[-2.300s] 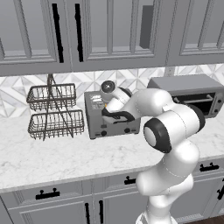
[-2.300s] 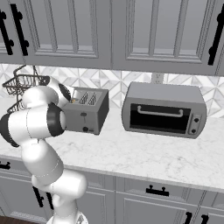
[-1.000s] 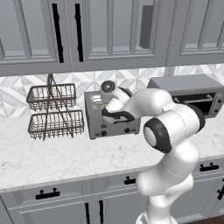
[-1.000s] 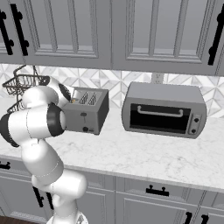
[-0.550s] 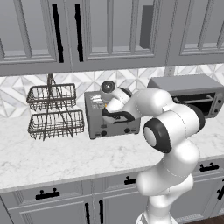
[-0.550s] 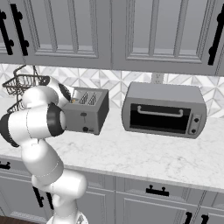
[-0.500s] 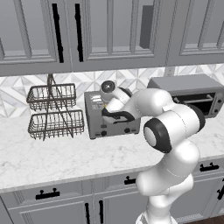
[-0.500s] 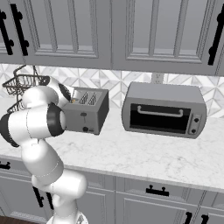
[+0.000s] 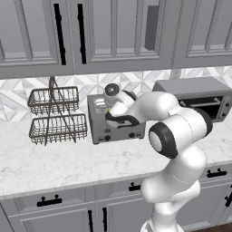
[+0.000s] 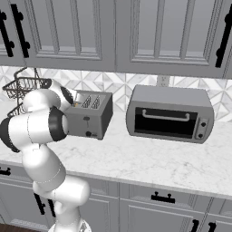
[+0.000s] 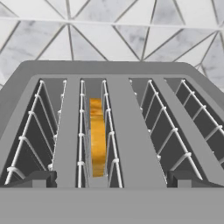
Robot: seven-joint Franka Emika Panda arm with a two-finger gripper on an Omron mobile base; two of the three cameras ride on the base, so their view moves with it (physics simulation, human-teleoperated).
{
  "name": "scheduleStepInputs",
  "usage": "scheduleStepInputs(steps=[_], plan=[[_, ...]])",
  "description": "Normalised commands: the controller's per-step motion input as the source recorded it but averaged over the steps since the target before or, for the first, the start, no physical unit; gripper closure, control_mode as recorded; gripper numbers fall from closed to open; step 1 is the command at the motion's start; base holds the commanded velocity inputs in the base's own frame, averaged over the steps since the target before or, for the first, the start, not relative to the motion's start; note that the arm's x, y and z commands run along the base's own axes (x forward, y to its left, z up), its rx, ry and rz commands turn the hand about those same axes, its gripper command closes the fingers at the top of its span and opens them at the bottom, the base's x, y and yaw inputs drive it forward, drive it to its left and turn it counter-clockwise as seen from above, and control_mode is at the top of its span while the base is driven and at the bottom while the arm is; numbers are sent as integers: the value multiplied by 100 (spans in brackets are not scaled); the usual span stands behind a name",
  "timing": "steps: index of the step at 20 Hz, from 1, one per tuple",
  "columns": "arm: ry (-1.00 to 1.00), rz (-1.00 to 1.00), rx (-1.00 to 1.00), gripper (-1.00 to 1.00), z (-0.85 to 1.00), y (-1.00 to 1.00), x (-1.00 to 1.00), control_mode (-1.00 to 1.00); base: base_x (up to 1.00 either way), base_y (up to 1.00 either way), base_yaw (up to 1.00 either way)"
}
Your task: Start the toaster. Once the lever pops up, take the bread to the plate on the dining counter.
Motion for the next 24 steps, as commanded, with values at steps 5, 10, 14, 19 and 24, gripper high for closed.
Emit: scheduleStepInputs(steps=[5, 10, 14, 19, 24], plan=[[0, 0, 0, -100, 0, 0, 0, -100, 0, 0, 0], [0, 0, 0, -100, 0, 0, 0, -100, 0, 0, 0], [0, 0, 0, -100, 0, 0, 0, -100, 0, 0, 0], [0, 0, 0, -100, 0, 0, 0, -100, 0, 0, 0], [0, 0, 0, -100, 0, 0, 0, -100, 0, 0, 0]])
